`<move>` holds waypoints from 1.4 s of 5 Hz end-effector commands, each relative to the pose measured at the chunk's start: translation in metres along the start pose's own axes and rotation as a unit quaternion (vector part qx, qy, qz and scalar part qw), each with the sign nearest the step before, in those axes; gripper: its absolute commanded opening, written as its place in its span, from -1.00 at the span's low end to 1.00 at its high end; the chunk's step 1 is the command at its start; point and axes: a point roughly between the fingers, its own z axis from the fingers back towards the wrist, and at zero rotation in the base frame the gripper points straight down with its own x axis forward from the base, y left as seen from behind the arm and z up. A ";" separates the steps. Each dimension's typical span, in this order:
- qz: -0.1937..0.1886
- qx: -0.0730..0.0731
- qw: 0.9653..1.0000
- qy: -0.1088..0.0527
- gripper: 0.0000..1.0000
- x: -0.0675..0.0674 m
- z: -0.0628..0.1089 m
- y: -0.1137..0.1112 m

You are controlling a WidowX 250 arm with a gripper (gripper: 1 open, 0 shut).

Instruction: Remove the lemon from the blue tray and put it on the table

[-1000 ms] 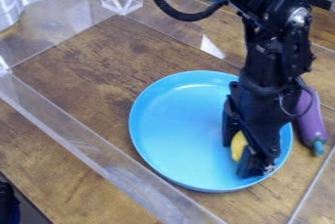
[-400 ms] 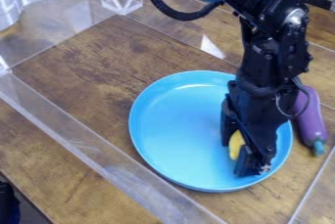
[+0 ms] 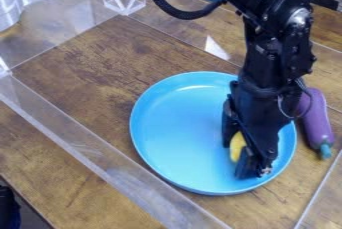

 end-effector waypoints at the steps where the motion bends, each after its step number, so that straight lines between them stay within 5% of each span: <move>1: 0.004 0.016 0.999 -0.028 -1.00 0.002 0.024 0.007; 7: -0.008 0.026 0.999 -0.033 -1.00 -0.002 0.035 0.010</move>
